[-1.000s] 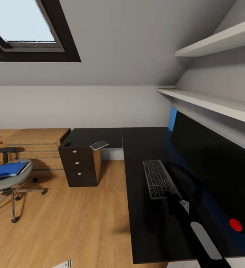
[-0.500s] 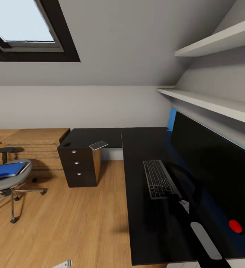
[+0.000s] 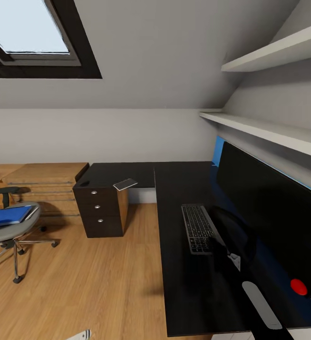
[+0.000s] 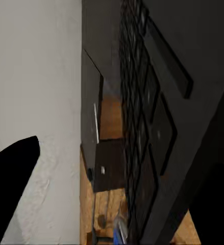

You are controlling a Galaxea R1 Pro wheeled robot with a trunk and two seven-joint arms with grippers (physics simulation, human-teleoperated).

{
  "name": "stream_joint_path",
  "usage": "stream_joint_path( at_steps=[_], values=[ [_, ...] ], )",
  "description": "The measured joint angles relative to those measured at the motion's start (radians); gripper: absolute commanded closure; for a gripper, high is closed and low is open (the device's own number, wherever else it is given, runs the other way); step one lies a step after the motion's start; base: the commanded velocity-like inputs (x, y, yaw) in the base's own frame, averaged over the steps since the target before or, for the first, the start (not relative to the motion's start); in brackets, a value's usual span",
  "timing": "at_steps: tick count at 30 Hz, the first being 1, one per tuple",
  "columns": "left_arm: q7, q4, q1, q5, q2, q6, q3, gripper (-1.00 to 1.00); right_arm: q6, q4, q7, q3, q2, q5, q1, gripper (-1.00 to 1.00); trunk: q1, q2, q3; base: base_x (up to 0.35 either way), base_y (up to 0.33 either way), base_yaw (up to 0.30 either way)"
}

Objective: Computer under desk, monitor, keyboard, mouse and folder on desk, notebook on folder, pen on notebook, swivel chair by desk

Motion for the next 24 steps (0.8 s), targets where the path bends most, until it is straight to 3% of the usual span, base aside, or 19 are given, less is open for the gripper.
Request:
stream_joint_path(
  at_steps=[24],
  values=[
    [0.0,0.0,0.0,0.0,0.004,-0.001,0.001,-1.0,0.0,0.0,0.0,-0.002,-0.001,0.0,0.0,-1.0,0.0,0.0,0.0,0.0,-0.034,0.0]
  ],
)
